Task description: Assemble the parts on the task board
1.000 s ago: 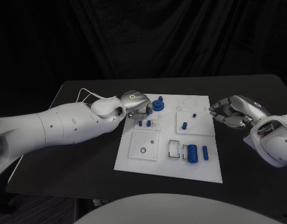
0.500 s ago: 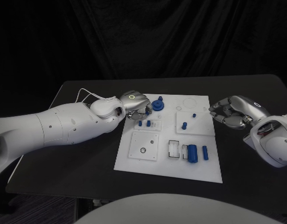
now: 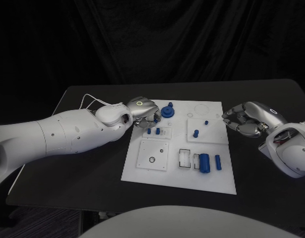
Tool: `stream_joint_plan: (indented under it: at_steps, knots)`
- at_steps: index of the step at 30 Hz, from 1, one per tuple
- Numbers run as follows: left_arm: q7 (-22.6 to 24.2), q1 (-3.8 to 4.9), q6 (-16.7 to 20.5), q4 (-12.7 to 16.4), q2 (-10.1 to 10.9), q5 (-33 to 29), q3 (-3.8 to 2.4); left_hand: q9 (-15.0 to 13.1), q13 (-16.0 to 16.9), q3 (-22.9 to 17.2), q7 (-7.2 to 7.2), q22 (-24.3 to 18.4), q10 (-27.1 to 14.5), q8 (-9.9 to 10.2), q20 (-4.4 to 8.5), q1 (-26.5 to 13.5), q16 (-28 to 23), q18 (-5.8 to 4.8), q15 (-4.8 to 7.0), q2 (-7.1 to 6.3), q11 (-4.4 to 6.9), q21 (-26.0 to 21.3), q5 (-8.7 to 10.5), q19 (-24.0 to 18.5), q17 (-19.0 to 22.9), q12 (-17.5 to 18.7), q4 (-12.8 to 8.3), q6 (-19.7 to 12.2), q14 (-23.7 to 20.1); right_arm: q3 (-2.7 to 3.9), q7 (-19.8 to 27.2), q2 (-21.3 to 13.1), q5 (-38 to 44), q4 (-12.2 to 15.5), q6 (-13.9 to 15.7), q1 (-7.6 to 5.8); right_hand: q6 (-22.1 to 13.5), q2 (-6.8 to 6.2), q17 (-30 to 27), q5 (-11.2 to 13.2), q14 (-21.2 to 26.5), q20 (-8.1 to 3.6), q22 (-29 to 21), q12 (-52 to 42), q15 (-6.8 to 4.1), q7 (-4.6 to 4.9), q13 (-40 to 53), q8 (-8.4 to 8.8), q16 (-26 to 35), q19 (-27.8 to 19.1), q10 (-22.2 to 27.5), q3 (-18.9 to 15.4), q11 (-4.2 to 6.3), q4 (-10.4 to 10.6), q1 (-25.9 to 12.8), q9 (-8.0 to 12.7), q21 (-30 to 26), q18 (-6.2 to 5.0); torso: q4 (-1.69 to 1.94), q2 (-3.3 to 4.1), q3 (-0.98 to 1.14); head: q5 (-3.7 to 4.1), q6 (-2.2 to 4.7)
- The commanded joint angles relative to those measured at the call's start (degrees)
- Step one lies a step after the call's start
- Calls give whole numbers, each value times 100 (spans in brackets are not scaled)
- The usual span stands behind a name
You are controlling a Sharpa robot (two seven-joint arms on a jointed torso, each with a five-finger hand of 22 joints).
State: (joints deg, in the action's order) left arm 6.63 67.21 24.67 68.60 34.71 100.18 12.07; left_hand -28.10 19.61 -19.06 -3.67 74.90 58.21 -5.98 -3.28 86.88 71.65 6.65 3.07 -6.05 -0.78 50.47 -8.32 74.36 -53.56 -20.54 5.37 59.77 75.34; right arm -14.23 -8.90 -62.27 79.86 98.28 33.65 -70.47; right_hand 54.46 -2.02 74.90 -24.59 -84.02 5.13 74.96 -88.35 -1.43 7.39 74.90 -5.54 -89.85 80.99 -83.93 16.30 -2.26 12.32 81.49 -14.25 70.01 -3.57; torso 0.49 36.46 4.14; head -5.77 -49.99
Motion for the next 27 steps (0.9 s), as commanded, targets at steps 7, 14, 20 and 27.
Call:
stream_joint_plan:
  at_steps: [7, 14, 20, 27]
  knots:
    - [24, -8, -52, 16, 3, -2, 0, 5, 6, 0, 5, 517, -14, 26, -16, -53, -27, 60, -14, 6, -2, -34, 18, -41, 17, 28, 25, -24, -41, 3, 10, -4, 16, -1, -14, 15, 41, 3, 1449, -34, -571, -14, 849, 14, 22, -10, 1265, 8, 31, -24, -440, 11, -30, -9, 57, -4, -37, -103, 1, 1, 1, -1, -1]
    - [-1, -8, -156, 9, -13, -2, 0, 20, 1, -2, 15, 502, -51, 70, -21, -73, -60, 69, -14, -7, -1, -105, 29, -62, 62, 64, 27, -83, -61, 3, 7, -8, 16, 4, -17, 15, 41, 3, 1449, -34, -571, -14, 849, 14, 22, -10, 1265, 8, 31, -24, -440, 11, -30, -9, 57, -4, -37, -103, 0, -1, 0, -1, -1]
    - [-15, -8, -216, -10, -35, -2, 0, 39, -9, -12, 23, 492, -94, 127, -26, -94, -94, 75, -16, -13, -4, -159, 57, -72, 111, 111, 34, -155, -82, 3, 4, -6, 16, 7, -22, 15, 41, 3, 1449, -34, -571, -14, 849, 14, 22, -10, 1265, 8, 31, -24, -440, 11, -30, -9, 57, -4, -37, -103, 1, 1, 1, 0, -1]
    - [-10, -11, -271, -88, -106, -2, 0, 43, -9, -18, 26, 487, -93, 139, -27, -94, -103, 78, -17, -7, -3, -182, 61, -79, 124, 115, 35, -170, -87, 3, 2, 0, 16, 6, -31, 15, 42, 4, 1442, -34, -568, -16, 848, 18, 21, -10, 1260, 9, 37, -28, -437, 19, -30, -19, 53, -4, -53, -105, 0, 3, 1, -7, -1]
